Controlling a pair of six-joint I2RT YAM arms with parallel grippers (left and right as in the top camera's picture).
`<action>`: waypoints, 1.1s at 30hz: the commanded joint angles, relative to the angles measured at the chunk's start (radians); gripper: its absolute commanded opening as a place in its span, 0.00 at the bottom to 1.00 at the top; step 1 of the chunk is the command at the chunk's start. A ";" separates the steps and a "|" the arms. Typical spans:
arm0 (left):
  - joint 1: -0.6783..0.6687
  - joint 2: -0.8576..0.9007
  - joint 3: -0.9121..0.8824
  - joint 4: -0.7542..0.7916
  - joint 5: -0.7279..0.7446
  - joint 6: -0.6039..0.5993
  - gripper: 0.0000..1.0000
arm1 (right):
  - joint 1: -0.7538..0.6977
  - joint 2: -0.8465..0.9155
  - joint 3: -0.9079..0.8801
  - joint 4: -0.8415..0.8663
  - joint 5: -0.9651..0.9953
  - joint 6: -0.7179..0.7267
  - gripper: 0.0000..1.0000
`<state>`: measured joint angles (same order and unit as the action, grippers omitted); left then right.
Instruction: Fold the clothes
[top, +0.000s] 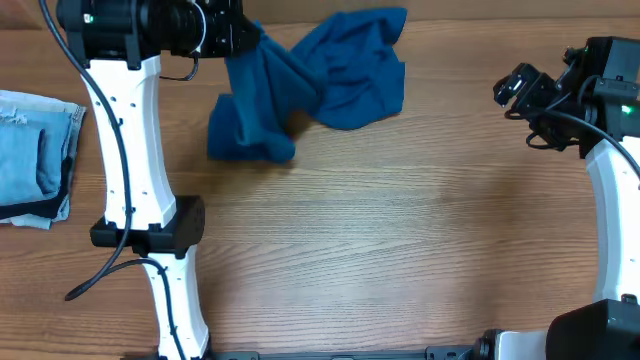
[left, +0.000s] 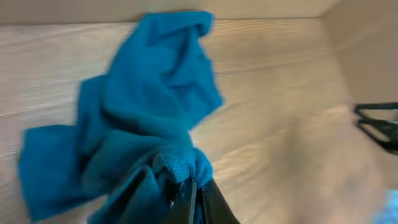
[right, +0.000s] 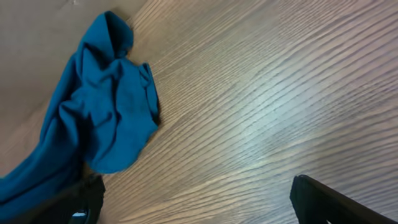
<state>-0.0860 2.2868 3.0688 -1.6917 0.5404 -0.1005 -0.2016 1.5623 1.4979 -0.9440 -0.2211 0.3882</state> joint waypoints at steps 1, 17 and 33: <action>-0.100 -0.123 0.003 0.002 -0.408 0.026 0.04 | -0.002 -0.023 0.011 0.007 0.002 -0.003 1.00; -0.363 -0.372 -0.823 0.002 -0.671 -0.080 0.08 | -0.002 -0.023 0.011 0.032 0.002 -0.003 1.00; -0.243 -0.371 -0.897 0.154 -0.625 -0.072 0.69 | 0.006 0.006 0.011 0.080 -0.025 -0.006 1.00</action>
<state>-0.4026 1.9064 2.2055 -1.6188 -0.1173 -0.1768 -0.2012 1.5627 1.4979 -0.8822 -0.2222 0.3878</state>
